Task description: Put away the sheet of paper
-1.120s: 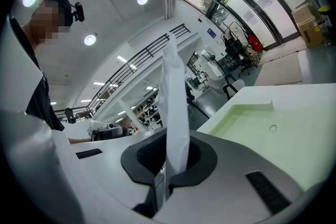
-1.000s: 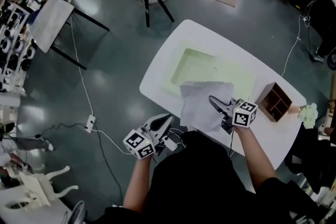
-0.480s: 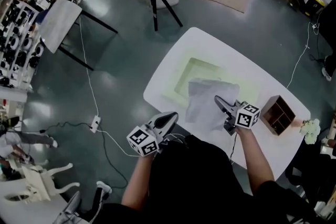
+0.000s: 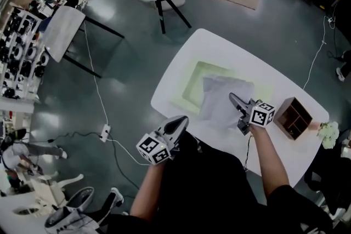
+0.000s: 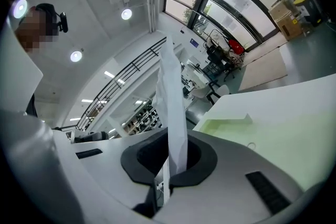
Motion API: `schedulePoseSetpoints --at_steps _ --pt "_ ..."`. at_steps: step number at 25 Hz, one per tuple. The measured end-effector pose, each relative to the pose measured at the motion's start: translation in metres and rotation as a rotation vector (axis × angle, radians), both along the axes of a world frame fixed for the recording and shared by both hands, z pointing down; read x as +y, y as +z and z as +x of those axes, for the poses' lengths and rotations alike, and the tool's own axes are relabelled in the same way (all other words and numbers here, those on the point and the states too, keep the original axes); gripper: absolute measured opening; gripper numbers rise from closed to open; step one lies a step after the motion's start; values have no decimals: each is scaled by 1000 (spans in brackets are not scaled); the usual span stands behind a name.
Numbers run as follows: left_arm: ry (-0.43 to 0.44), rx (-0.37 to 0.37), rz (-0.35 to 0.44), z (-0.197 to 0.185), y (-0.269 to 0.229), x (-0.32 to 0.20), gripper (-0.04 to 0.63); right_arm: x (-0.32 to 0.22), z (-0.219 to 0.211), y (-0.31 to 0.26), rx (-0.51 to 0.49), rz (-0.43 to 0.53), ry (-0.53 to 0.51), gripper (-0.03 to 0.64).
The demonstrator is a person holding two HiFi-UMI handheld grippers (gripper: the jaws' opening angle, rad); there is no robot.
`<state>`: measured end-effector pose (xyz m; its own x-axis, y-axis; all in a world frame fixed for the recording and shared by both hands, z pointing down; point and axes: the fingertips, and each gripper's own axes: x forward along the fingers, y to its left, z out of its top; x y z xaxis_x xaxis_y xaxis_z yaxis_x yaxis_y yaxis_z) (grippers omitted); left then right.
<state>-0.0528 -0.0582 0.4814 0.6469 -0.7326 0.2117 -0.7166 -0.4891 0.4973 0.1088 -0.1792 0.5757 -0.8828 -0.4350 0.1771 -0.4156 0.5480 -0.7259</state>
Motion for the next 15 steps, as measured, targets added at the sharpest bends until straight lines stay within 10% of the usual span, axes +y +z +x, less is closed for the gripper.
schedulePoseSetpoints --at_steps 15 --pt "85 31 -42 -4 27 -43 5 -27 35 57 63 -120 122 -2"
